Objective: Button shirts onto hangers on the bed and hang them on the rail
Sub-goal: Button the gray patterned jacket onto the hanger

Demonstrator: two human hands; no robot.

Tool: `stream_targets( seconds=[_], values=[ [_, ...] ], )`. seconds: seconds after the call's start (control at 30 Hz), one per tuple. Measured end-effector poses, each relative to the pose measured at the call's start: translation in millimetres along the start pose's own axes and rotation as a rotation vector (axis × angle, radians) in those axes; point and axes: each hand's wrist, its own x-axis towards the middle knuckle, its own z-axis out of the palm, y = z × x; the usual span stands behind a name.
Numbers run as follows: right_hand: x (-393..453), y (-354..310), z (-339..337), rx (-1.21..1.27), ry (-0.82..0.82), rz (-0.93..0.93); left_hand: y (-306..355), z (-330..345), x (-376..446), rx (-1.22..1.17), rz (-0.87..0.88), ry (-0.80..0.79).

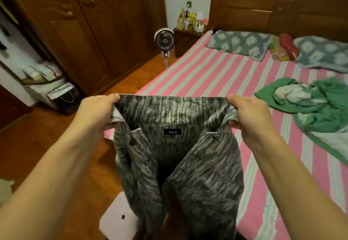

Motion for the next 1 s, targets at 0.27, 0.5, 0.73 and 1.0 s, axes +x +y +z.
stream_targets(
  seconds=[0.27, 0.5, 0.73, 1.0],
  values=[
    [246.7, 38.1, -4.0, 0.068, 0.202, 0.130, 2.0, 226.6, 131.3, 0.285, 0.058, -0.591],
    [241.3, 263.8, -85.5, -0.861, -0.154, 0.738, -162.4, 237.3, 120.6, 0.882, -0.278, -0.883],
    [177.0, 348.6, -115.4, -0.805, -0.111, 0.970, -228.7, 236.9, 151.9, 1.219, -0.157, -0.944],
    [127.1, 431.2, -151.3, -0.817, 0.053, 1.042, -293.1, 298.1, 146.6, 1.282, -0.006, -1.210]
  ],
)
